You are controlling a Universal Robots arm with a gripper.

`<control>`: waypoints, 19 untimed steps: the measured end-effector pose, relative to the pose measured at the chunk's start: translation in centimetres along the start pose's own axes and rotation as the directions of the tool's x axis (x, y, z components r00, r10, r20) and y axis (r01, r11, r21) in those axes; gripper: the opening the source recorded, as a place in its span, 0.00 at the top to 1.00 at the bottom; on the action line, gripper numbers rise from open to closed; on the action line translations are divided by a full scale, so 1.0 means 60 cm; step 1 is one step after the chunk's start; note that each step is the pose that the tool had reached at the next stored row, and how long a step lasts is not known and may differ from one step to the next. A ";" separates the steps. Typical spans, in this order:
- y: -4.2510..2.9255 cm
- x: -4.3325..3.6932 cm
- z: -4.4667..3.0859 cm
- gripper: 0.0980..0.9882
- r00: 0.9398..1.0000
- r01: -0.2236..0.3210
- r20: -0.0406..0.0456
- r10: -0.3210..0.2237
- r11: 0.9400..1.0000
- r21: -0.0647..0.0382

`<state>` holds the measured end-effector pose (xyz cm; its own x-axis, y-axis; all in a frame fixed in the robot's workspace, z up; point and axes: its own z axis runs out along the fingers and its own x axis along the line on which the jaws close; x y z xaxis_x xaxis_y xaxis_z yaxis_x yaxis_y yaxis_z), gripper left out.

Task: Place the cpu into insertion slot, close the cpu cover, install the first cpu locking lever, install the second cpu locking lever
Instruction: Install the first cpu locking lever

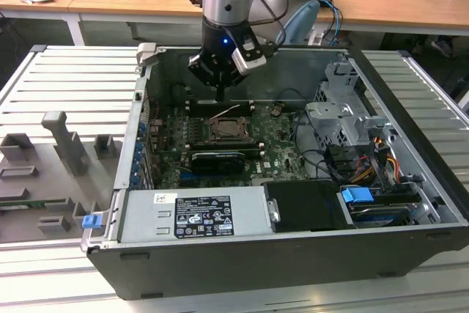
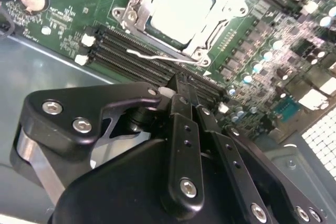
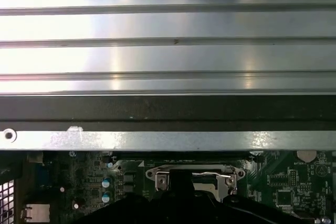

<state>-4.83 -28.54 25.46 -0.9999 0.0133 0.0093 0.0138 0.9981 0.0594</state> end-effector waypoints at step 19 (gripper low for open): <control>-0.012 -0.012 0.030 0.99 1.000 0.007 0.031 -0.005 0.999 -0.040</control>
<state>-4.15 -29.19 23.63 -0.9997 0.0097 -0.0220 0.0075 0.9950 0.0994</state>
